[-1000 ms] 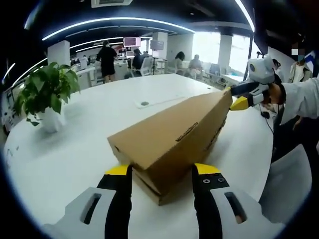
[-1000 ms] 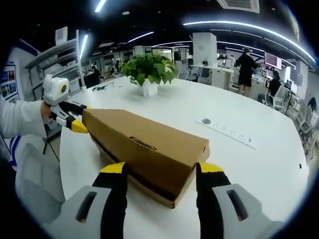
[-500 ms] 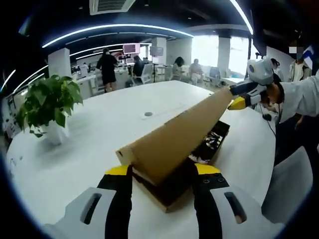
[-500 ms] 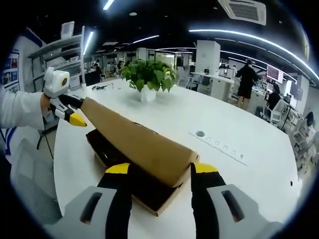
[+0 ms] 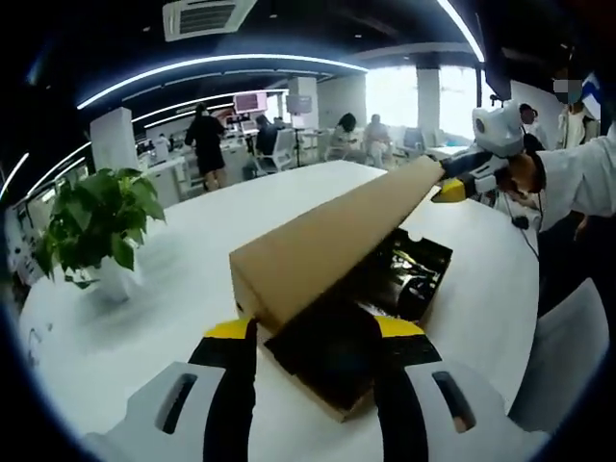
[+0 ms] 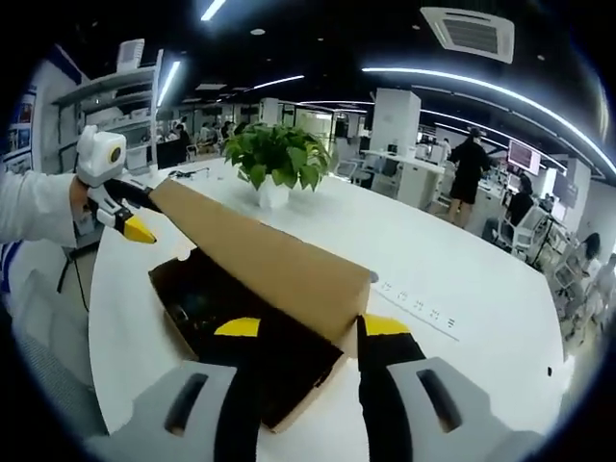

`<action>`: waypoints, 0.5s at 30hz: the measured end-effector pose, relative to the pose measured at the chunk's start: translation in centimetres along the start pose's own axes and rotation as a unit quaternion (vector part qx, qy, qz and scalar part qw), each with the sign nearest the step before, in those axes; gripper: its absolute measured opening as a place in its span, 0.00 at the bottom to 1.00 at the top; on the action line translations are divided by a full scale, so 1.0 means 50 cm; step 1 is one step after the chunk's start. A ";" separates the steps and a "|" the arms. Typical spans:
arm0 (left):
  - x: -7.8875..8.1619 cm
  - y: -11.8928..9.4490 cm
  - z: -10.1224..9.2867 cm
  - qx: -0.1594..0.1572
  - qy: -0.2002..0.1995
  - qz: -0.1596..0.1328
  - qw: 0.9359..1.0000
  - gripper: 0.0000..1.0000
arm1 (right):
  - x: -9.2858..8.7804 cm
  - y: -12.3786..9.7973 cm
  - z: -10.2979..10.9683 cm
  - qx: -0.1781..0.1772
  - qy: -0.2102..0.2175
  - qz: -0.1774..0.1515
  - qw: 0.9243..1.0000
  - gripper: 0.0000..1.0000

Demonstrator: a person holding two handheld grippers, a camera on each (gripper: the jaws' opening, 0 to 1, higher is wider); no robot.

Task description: Operate the shoe box by opening the lid, removing the specified soft item, and placing it in the target area until the item is outside and the box remains undamaged.

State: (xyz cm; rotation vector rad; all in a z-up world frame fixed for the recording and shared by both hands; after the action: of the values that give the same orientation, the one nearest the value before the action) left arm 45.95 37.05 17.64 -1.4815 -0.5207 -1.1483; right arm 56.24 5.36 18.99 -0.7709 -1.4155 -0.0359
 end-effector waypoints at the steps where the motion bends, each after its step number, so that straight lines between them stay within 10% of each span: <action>1: 0.001 0.000 0.001 0.000 0.002 0.000 1.000 0.47 | 0.001 0.001 -0.004 -0.004 -0.002 0.001 1.000 0.27; 7: 0.009 0.004 0.010 0.003 0.007 -0.003 1.000 0.47 | 0.012 0.005 -0.035 -0.052 -0.027 0.007 0.998 0.07; 15: 0.019 0.011 0.017 0.014 0.009 -0.016 1.000 0.48 | 0.027 0.014 -0.048 -0.051 -0.035 0.007 0.998 0.05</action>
State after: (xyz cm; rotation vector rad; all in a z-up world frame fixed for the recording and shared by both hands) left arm 47.11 37.44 18.29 -1.4430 -0.5484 -1.1746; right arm 58.88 5.28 19.98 -0.8728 -1.4826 -0.0707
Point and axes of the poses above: the point that each gripper's makers call its tool centre point, and the gripper's own axes: y roughly forward along the fingers, z roughly to its left, x roughly out of its top, the point moved 9 cm from there along -y, roughly backward along the fingers, and after that the axes turned 8 degrees about x, right-handed, at the moved point
